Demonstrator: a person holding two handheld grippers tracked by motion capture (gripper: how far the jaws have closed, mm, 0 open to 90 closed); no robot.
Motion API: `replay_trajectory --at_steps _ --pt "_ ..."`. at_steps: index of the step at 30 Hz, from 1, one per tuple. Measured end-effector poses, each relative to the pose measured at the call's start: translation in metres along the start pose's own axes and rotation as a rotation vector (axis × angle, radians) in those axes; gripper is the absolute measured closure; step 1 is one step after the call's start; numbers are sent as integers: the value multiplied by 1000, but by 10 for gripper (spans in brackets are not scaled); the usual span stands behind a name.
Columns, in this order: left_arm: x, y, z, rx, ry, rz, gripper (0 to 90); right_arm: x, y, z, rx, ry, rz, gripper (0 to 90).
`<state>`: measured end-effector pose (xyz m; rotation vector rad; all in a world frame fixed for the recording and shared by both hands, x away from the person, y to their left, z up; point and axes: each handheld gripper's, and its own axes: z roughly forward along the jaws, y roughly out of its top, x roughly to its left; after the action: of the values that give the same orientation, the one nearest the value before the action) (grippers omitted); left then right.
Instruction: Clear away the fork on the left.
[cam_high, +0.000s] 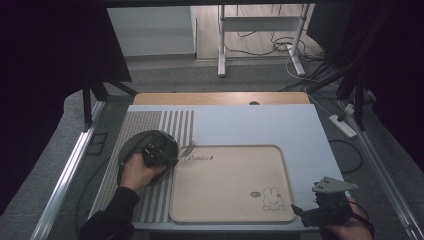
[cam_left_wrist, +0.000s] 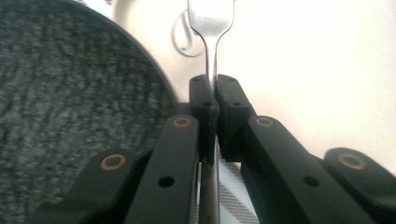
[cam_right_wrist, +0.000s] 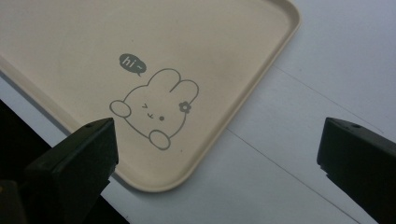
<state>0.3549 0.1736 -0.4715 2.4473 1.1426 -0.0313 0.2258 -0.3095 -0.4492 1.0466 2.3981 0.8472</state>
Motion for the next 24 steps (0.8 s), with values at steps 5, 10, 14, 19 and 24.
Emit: replay_trajectory --at_steps 5,10,14,19,24 --pt "-17 -3 4 3 -10 2 859 1 0 0 -1 1 -6 0" --pt "-34 -3 12 16 -23 -5 859 1 0 0 -2 2 -8 0" --pt "-47 -1 17 17 -35 -15 859 1 0 0 -2 3 -11 0" --pt "-57 3 24 16 -41 -22 858 1 0 0 0 3 -17 0" --pt "-66 11 32 21 -37 -15 858 2 0 0 0 4 -22 0"
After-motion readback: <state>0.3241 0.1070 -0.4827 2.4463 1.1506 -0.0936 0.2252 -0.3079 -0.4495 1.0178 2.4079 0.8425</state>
